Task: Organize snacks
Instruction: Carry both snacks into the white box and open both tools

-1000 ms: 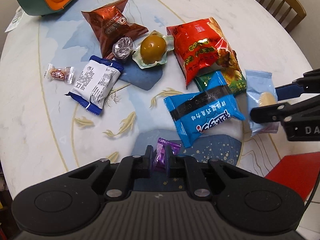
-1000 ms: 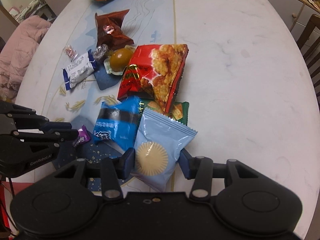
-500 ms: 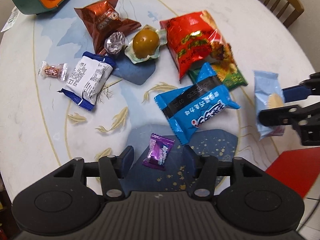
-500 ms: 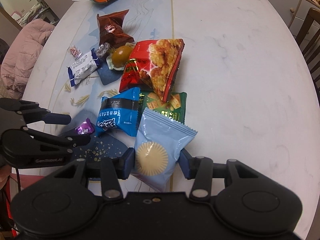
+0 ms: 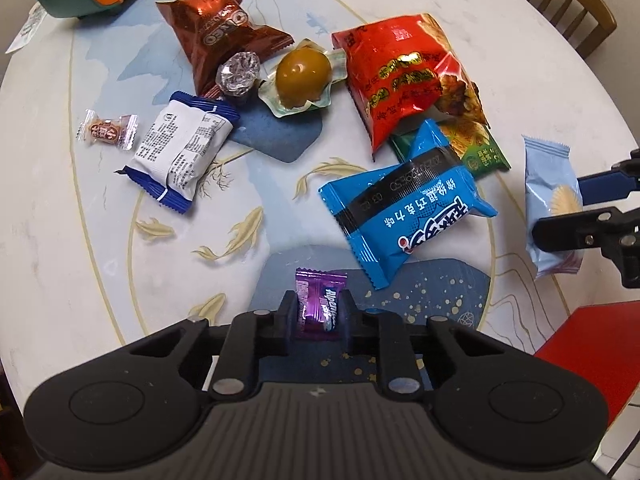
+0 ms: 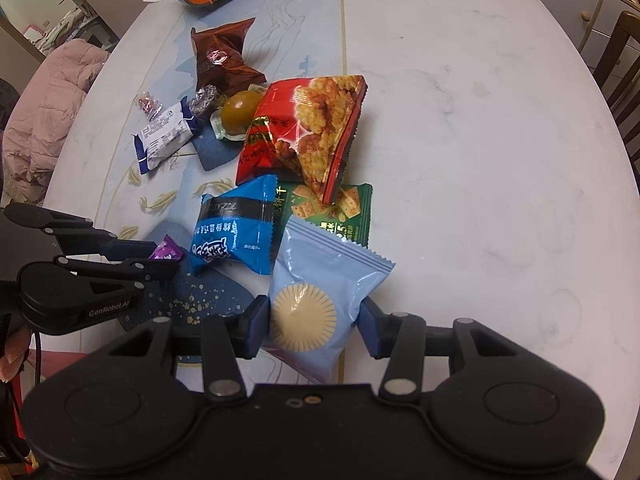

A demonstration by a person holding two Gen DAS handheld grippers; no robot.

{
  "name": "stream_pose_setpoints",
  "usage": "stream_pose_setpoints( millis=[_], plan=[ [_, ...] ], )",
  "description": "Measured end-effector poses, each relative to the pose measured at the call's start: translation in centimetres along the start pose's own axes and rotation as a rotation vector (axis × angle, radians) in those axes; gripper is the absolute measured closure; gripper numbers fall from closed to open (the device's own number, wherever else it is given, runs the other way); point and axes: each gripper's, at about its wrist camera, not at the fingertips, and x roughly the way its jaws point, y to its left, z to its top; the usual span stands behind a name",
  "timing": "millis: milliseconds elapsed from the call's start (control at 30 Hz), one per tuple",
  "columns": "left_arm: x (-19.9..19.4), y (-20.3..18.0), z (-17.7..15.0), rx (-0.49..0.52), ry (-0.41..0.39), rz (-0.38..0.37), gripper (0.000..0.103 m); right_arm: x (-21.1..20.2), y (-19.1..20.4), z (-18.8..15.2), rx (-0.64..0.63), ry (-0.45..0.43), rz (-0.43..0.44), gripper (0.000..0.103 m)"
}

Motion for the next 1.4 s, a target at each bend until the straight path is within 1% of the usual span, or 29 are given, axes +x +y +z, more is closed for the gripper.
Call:
stream_pose_setpoints(
  millis=[200,400,533,700,867,1033,1300,1400],
  plan=[
    [-2.0,1.4,-0.5,-0.064,-0.046,-0.001,0.083,-1.2,0.4,-0.2,-0.001,-0.023,0.005,0.057],
    [-6.1,3.0,-1.6,-0.148,-0.113,-0.013,0.083,-4.0,0.9,-0.8,-0.011,-0.07,0.024,0.057],
    [-9.2,2.9,-2.5,-0.194,-0.151,-0.022,0.083,-6.2,1.6,-1.6,-0.024,-0.105,0.036,0.057],
    [-13.3,2.5,-4.6,-0.218,-0.198,-0.017,0.083,-8.9,2.7,-3.0,-0.054,-0.144,0.05,0.057],
    [-16.8,2.1,-7.0,-0.253,-0.217,-0.004,0.083,-11.6,4.1,-4.8,-0.084,-0.175,0.065,0.057],
    [-20.2,1.0,-9.6,-0.261,-0.243,0.017,0.083,-14.4,5.5,-6.8,-0.112,-0.207,0.086,0.057],
    [-23.9,-0.9,-14.1,-0.259,-0.254,0.017,0.083,-17.4,7.6,-10.2,-0.151,-0.238,0.104,0.057],
    [-24.9,-1.5,-15.8,-0.254,-0.255,0.006,0.083,-18.1,8.3,-11.4,-0.16,-0.241,0.108,0.057]
  ],
)
